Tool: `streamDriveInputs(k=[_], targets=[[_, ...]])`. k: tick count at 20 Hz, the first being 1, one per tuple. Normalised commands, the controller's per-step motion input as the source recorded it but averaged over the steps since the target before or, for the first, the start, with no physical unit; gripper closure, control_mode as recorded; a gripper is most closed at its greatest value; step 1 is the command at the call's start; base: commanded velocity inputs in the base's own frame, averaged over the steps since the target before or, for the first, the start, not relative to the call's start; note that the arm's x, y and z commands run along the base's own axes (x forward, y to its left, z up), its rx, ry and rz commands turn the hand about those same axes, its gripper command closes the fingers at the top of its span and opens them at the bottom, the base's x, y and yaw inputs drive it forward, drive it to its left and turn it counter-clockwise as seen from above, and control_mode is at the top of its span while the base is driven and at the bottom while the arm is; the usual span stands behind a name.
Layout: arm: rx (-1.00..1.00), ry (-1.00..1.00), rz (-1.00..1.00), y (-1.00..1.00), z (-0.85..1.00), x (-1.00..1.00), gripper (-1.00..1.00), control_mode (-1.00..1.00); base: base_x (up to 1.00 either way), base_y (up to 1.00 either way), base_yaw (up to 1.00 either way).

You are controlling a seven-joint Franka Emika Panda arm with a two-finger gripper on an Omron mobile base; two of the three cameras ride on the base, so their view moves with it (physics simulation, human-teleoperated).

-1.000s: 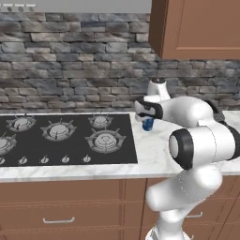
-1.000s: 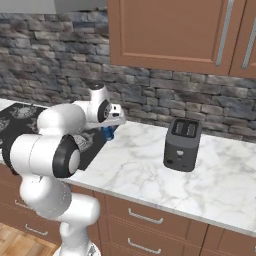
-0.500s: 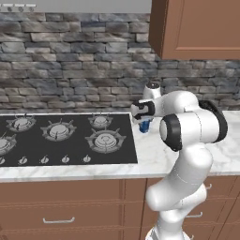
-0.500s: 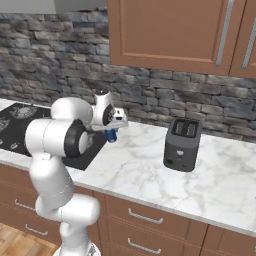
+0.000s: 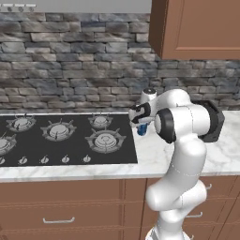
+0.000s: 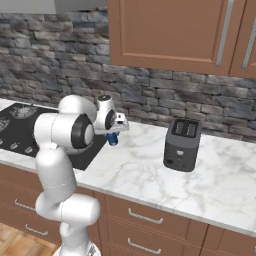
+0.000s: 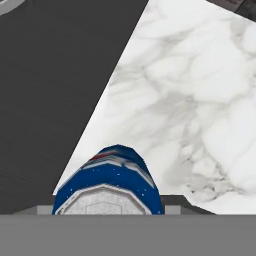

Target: Four empty soda cans are scattered around the kitchen. Gather all the cans and cluster them next to the stove for recycling.

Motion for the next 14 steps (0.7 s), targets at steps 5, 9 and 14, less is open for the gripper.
streamDriveInputs(k=[5,9,14], targets=[[0.00,0.00,0.00,0.00,-0.18,0.11,1.00,-1.00,0.00,0.00,0.00],[0.02,0.00,0.00,0.00,0.01,0.00,-1.00,-1.00,0.00,0.00,0.00],[0.03,0.00,0.00,0.00,0.08,0.00,-1.00,-1.00,0.00,0.00,0.00]])
